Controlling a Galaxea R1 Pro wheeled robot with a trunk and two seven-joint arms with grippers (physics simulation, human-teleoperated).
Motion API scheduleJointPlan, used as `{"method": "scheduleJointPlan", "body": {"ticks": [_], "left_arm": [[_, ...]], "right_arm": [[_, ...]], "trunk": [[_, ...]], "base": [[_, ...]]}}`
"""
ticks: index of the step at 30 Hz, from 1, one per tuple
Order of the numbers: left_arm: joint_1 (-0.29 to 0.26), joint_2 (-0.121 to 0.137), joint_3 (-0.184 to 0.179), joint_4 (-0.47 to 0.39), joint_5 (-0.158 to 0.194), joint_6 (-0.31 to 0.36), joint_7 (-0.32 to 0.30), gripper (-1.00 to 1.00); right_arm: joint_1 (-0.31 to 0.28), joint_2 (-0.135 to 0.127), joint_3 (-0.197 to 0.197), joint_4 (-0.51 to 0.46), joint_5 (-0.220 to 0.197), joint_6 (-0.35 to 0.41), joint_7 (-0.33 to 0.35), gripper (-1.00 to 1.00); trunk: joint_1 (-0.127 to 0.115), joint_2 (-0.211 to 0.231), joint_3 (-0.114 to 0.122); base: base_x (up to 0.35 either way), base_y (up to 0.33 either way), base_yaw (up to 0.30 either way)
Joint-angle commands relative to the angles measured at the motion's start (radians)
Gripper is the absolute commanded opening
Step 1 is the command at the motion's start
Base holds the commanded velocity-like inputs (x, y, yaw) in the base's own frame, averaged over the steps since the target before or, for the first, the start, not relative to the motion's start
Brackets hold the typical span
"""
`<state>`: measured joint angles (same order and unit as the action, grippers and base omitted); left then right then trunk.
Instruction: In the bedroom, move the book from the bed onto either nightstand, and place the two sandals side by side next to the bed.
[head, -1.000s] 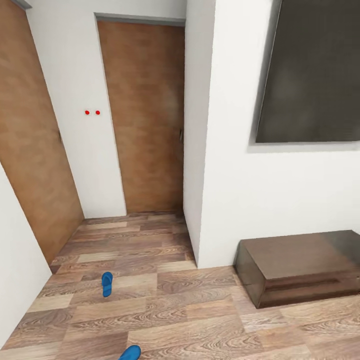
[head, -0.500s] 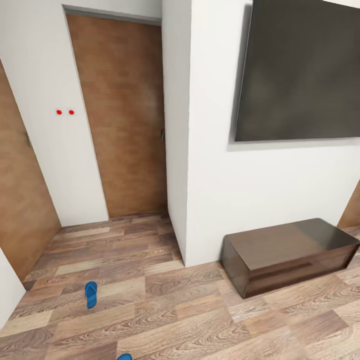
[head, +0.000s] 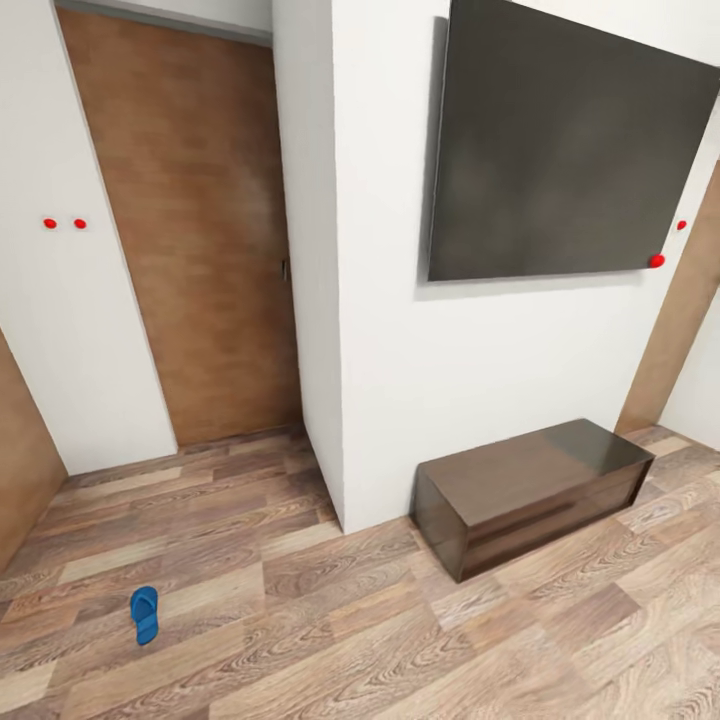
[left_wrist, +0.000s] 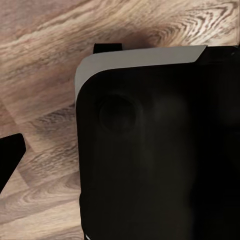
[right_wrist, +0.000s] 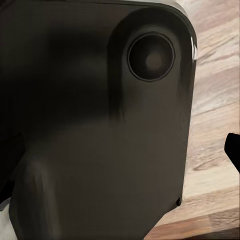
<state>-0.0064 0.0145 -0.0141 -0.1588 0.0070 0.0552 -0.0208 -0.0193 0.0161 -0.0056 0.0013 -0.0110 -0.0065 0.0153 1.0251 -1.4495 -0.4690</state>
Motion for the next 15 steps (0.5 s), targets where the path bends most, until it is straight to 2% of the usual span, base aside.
{"method": "scheduleJointPlan", "body": {"ticks": [1, 8, 15], "left_arm": [[0.000, 0.000, -0.001, -0.007, 0.001, 0.006, -0.002, 1.00], [0.000, -0.002, -0.004, -0.028, -0.004, 0.008, -0.002, 1.00], [0.000, 0.003, -0.006, -0.036, -0.008, 0.006, -0.002, 1.00]], "right_arm": [[-0.001, -0.001, -0.001, 0.000, -0.001, -0.001, 0.002, 1.00], [-0.001, -0.018, 0.001, 0.000, -0.001, -0.001, 0.003, 1.00], [-0.001, -0.022, 0.005, 0.000, 0.001, 0.000, 0.002, 1.00]], "trunk": [[0.000, -0.001, -0.001], [0.000, -0.001, -0.001], [0.000, -0.001, -0.001]], "base": [[0.000, 0.010, -0.260], [0.000, 0.004, -0.243], [0.000, 0.001, -0.094]]}}
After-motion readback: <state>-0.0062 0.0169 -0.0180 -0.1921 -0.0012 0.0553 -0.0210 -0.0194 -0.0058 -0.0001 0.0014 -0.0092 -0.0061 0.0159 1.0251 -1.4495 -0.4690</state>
